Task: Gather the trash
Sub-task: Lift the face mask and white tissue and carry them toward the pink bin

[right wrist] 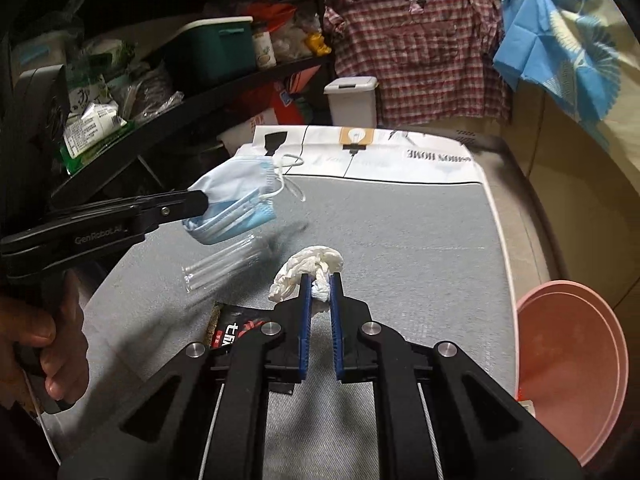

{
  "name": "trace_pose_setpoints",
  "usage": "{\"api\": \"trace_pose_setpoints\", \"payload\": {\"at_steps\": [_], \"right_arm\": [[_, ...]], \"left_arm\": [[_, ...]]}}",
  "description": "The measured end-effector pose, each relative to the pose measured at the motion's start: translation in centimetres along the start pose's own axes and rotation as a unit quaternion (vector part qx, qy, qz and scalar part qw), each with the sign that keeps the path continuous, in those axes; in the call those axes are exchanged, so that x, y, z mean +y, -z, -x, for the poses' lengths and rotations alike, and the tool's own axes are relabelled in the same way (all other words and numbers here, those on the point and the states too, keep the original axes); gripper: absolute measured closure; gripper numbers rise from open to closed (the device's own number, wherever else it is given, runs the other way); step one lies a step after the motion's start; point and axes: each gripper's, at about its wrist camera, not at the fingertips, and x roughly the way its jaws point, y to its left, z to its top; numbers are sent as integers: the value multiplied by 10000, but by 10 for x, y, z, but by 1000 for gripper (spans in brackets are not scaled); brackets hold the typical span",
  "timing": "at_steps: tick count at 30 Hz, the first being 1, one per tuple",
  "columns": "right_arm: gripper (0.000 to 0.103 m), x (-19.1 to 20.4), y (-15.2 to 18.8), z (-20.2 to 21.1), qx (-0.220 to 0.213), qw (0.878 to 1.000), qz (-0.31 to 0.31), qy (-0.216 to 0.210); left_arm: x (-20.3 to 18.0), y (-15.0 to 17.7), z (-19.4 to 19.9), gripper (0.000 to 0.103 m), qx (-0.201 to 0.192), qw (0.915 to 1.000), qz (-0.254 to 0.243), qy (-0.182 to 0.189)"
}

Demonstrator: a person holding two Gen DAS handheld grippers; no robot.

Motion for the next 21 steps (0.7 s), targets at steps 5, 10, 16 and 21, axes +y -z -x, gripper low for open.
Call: {"api": "trace_pose_setpoints", "payload": {"at_steps": [5,10,16,21], "right_arm": [[94,1,-4,24,-158,9998,95,120],[94,-6,-11,55,-325,9991,71,261],[94,-20,-20,98,-550,9975,39,433],[93,-38,-35,136,-801,9947,95,632]], "left_arm": [[-10,0,19,94,-145,9999,-72,56],[-18,0,38,94,-308,9994,-102,115],[-27,-1,55,94,-447,9987,-132,196],[-37,-1,65,94,-526,9981,-165,261]]}}
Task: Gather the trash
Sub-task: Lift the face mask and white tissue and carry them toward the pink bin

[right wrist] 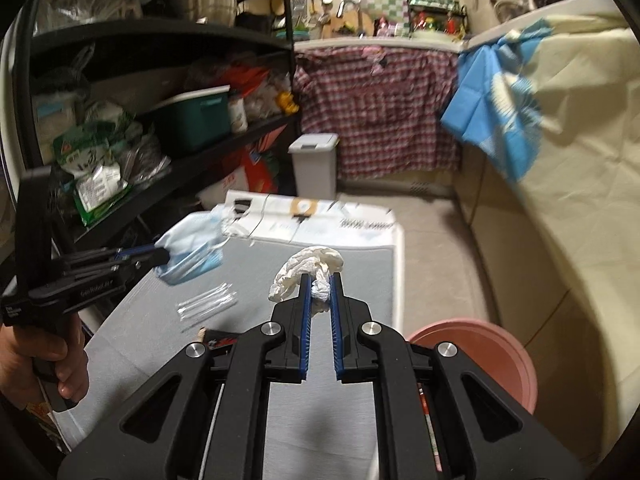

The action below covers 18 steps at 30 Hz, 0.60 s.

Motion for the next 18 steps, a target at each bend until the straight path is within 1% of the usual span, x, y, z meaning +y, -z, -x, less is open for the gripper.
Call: {"api": "trace_pose_setpoints", "payload": {"at_steps": [4,9,13,18], "right_arm": [[93,-31,-9,24,-190,9995,-44,250],[93,-73,-10,40,-267,9980,-267,505],[93,-93,-5,46,-288,9964,-308,741],[93,-116,5,42,-216,9940,-544,927]], "left_arm": [[-9,-2,3,94,-33,10000,-43,44],[-20,-1,0,94,-18,9999,-92,107],[-33,-1,-5,94,19,9997,-168,202],[-51,0,-14,94,85,9991,-250,326]]}}
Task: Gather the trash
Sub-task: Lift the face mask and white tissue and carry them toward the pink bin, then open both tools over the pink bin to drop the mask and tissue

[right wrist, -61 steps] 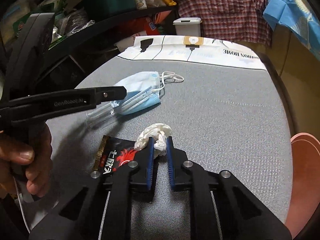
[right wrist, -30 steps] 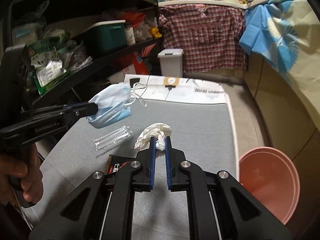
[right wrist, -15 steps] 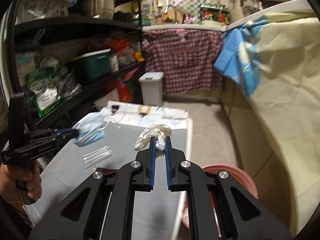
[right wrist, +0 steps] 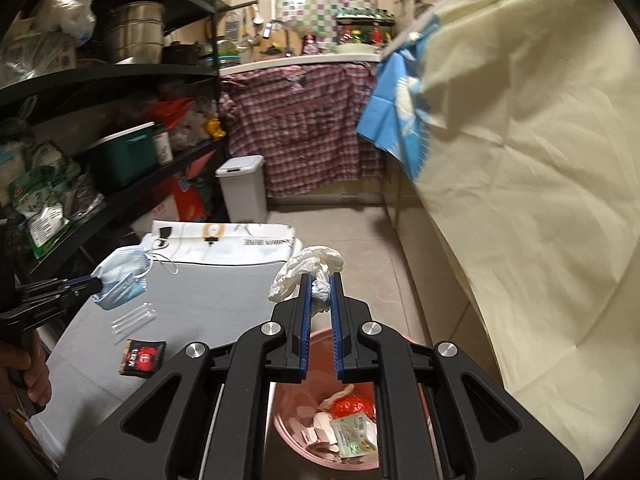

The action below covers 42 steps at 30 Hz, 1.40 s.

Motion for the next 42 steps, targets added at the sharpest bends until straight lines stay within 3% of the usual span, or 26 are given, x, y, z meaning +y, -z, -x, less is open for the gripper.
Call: {"api": "trace_pose_setpoints", "payload": {"at_steps": [9,22,42], "right_arm": [[93,-18,9,-15,193,9990,-216,349],[93,-32,12,-24,378,9972,-366,532],[91,-41,15,-41,580,9944,-455,762]], "left_arm": [[-33,-3,-27,94,138,9996,-132,205],[-86,-9,-61,94,260,9974,-303,599],[-129,-3,-96,94,495,9937,-512,862]]}}
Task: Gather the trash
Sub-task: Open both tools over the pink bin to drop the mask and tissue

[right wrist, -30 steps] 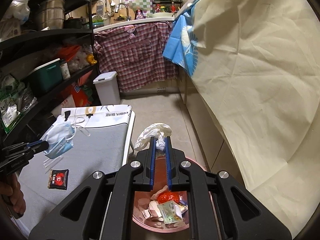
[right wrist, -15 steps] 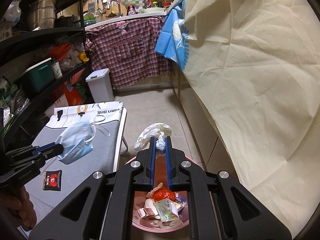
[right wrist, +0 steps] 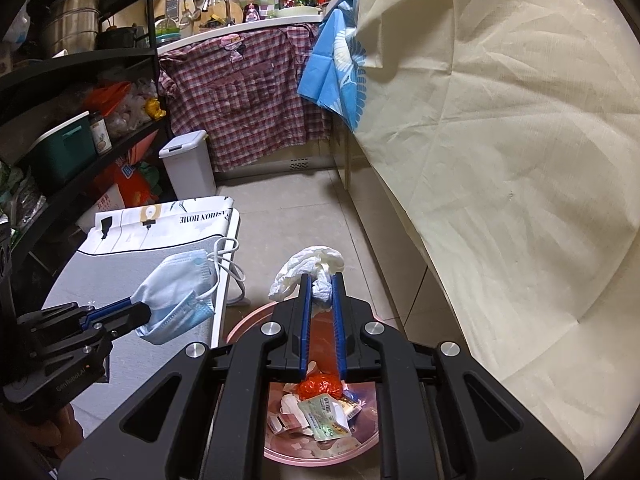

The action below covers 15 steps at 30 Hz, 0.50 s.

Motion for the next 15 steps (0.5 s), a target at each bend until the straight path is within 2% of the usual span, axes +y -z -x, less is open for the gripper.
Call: {"api": "trace_pose_setpoints", "payload": {"at_steps": [15], "right_arm": [[90,-2,0,-6,69,10000,-42,46]], "left_arm": [[-8,1,-11,94,116,9999,-68,66]]}}
